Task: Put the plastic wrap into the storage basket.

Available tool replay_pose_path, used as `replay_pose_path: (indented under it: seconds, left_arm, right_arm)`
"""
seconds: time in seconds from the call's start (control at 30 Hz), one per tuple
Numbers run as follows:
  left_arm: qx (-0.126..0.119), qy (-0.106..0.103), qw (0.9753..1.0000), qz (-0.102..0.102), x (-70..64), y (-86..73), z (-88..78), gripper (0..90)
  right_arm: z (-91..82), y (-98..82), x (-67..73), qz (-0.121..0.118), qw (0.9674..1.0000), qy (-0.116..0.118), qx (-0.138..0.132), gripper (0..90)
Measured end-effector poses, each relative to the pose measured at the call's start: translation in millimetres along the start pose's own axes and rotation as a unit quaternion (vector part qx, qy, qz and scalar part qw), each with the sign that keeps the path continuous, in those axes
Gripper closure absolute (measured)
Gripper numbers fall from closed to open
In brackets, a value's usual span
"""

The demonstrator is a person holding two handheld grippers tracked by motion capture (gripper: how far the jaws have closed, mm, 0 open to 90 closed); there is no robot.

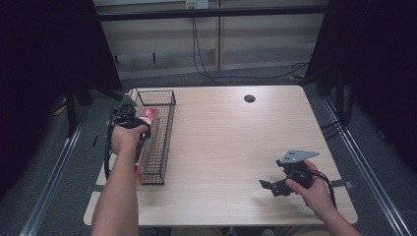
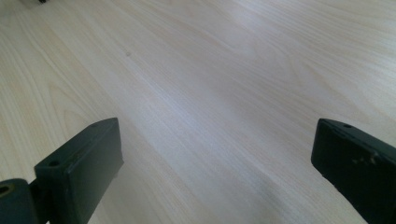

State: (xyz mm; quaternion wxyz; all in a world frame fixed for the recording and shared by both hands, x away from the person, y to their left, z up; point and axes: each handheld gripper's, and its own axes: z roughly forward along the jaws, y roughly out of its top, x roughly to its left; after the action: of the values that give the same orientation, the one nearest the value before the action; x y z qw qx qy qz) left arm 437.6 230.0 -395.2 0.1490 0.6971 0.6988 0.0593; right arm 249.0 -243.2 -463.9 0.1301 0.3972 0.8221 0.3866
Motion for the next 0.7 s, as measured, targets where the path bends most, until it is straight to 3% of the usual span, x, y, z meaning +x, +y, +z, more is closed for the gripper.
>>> replay_pose_path:
  seconds: [0.03,0.23,0.67,0.7]
  left_arm:
    - [-0.001,0.001,0.9999,-0.011,-1.4,-0.5,0.1,42.1]
    - [-0.006,0.002,0.9999,0.009,0.0,-1.3,0.9,40.6]
    - [-0.017,-0.012,0.9998,-0.002,-0.4,-3.9,-5.4,35.9]
    - [-0.016,-0.009,0.9998,0.006,0.2,-3.7,-6.6,35.3]
  right_arm:
    - [0.0,0.0,0.0,0.0,1.0,0.0,0.0,1.6]
    - [0.1,0.0,1.1,0.0,1.0,0.0,0.001,1.6]
    - [-0.8,0.4,1.3,-0.001,1.0,-0.001,0.0,1.6]
    - [-1.0,0.4,1.5,0.0,1.0,-0.002,0.001,1.6]
